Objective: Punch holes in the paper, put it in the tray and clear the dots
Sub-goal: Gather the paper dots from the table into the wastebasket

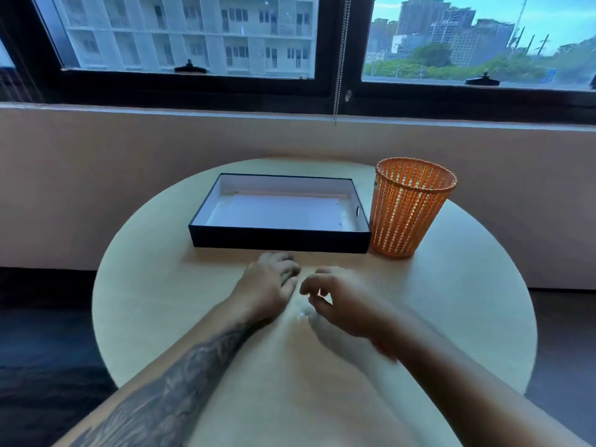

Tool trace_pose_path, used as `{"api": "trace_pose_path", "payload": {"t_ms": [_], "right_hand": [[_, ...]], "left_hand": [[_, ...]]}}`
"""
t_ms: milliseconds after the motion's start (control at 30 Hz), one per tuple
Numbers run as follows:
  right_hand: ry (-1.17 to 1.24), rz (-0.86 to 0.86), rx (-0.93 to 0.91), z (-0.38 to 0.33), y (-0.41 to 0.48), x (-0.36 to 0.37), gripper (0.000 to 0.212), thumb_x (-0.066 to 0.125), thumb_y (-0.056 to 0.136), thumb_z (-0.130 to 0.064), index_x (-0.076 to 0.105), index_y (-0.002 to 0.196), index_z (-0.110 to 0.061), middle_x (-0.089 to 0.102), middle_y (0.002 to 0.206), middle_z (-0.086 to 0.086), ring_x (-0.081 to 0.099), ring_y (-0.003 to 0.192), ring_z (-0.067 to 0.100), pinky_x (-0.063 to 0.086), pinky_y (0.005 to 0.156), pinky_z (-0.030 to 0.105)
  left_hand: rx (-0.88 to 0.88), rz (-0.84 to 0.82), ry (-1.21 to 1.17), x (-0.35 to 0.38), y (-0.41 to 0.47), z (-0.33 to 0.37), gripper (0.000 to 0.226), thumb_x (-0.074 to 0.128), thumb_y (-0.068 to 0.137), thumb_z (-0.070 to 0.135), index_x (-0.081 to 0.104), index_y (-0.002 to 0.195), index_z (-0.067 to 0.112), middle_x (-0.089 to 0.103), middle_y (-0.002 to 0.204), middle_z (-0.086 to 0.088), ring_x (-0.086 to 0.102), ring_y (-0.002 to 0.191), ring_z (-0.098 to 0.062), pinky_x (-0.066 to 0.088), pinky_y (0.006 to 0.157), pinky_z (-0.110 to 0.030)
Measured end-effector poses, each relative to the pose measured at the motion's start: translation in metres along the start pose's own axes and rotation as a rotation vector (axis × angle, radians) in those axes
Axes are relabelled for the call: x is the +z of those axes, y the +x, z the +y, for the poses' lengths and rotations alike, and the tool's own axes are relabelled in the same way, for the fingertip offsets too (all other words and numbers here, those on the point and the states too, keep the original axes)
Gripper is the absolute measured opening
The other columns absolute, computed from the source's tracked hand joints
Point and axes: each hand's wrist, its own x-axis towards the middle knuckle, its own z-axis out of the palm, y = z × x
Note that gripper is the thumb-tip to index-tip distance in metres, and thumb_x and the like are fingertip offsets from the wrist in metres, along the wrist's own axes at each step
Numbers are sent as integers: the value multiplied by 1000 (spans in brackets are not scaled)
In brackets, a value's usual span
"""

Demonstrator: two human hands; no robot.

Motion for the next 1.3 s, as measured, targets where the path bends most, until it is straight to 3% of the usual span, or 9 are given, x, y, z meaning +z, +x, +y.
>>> {"api": "trace_pose_path", "payload": {"t_ms": [100, 200, 333, 467, 633, 867, 1067, 1233, 1300], "right_hand": [[-23, -55, 2, -3, -6, 8, 34, 43, 89, -39, 73, 104, -33, 69, 102, -7, 64, 90, 22, 54, 77, 41], [-69, -110, -34, -7, -15, 6, 52, 29, 90, -50, 74, 112, -39, 65, 110, -11, 56, 96, 17, 51, 80, 38], [-151, -158, -73, -7, -17, 4, 38, 46, 96, -23, 73, 118, -40, 65, 119, -10, 55, 103, 17, 52, 82, 37], [-92, -130, -65, -5, -17, 3, 38, 42, 95, -36, 76, 109, -32, 70, 113, -8, 62, 98, 15, 54, 81, 38], [-49, -77, -34, -1, -14, 7, 17, 62, 97, -26, 74, 108, -29, 70, 106, -8, 64, 93, 11, 55, 80, 37], [-82, -128, 4, -8, -16, 5, 30, 55, 94, -13, 74, 110, -30, 66, 115, -6, 59, 102, 14, 53, 86, 36], [-131, -161, -23, -17, -18, 3, 44, 52, 90, -7, 73, 109, -40, 58, 139, -9, 59, 115, 17, 53, 89, 35], [-78, -149, -10, -10, -20, 1, 40, 52, 89, -5, 75, 104, -34, 62, 131, -9, 62, 112, 13, 53, 91, 33], [-35, -137, 23, -8, -20, 1, 31, 48, 92, -18, 73, 105, -32, 64, 124, -11, 62, 108, 10, 55, 90, 33]], "left_hand": [[0, 35, 10, 7, -7, -3, 42, 43, 88, 42, 69, 117, 27, 61, 133, 3, 51, 126, -22, 43, 104, -45], [-4, 52, 11, 8, -7, 0, 41, 44, 90, 40, 69, 120, 25, 61, 134, 2, 48, 129, -21, 39, 107, -43], [14, 64, 16, 7, -8, 0, 37, 47, 92, 37, 69, 119, 24, 62, 132, 2, 50, 127, -21, 40, 106, -42], [36, 95, 18, 8, -9, -1, 30, 53, 94, 31, 69, 118, 22, 62, 131, 1, 50, 126, -22, 40, 105, -40], [57, 113, 35, 10, -7, -3, 29, 53, 94, 31, 69, 117, 23, 63, 128, 3, 52, 123, -21, 40, 102, -38], [80, 128, 43, 7, -9, -1, 29, 52, 96, 27, 68, 119, 21, 62, 131, 4, 50, 124, -19, 36, 100, -35], [84, 123, 46, 8, -8, -2, 29, 51, 95, 28, 68, 119, 22, 61, 131, 5, 50, 125, -17, 38, 101, -38], [86, 125, 42, 8, -9, -3, 31, 50, 95, 30, 68, 120, 23, 61, 132, 5, 50, 125, -17, 40, 102, -40], [85, 125, 40, 8, -9, -2, 31, 50, 95, 30, 68, 121, 23, 61, 132, 5, 50, 126, -17, 40, 103, -40]]}}
